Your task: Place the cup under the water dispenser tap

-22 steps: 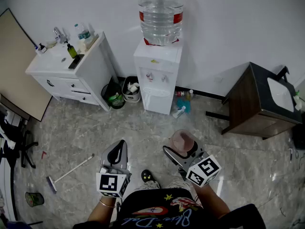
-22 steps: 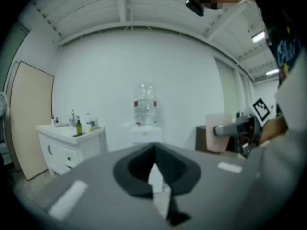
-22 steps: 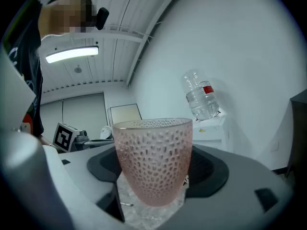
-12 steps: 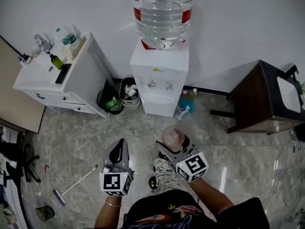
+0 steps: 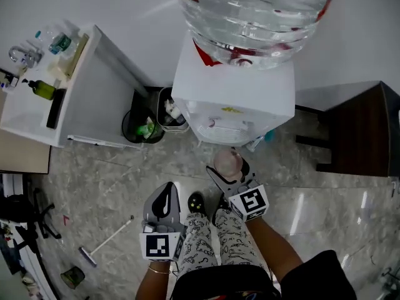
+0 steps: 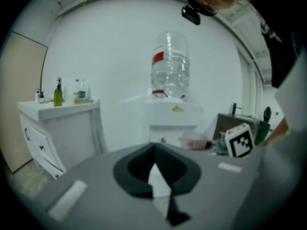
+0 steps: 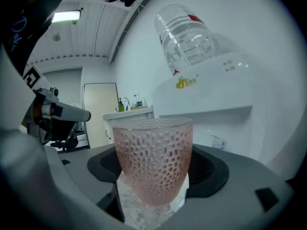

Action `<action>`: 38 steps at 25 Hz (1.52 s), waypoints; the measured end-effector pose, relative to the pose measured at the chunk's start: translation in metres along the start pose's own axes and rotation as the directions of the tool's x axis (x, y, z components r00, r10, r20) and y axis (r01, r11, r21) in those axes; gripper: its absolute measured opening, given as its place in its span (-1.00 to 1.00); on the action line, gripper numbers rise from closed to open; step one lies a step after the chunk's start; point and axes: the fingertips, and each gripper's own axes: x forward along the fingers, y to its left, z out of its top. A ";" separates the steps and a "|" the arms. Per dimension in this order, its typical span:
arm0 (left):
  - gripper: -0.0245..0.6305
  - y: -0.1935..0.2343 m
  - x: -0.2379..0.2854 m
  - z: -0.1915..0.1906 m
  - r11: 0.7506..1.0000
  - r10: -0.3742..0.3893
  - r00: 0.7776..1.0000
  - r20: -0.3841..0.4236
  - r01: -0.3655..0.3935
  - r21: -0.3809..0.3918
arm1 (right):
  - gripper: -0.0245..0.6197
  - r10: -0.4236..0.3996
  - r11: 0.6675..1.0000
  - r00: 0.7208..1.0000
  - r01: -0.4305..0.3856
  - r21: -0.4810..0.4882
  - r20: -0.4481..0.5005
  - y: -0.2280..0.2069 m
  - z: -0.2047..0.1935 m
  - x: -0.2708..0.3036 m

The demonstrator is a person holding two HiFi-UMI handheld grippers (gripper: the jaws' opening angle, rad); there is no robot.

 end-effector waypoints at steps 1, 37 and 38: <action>-0.93 0.002 0.009 -0.009 1.000 -0.016 1.000 -0.014 0.016 0.007 | 0.19 -0.032 0.999 0.999 0.032 0.010 -0.008 -0.008 -0.012 0.012; -0.93 0.027 0.081 -0.143 0.970 -0.238 0.964 -0.118 0.228 -0.088 | 0.19 -0.408 0.913 0.898 0.404 -0.057 -0.167 -0.083 -0.184 0.144; -0.93 0.027 0.080 -0.144 0.970 -0.236 0.964 -0.121 0.226 -0.090 | 0.19 -0.405 0.913 0.889 0.405 -0.045 -0.216 -0.085 -0.194 0.145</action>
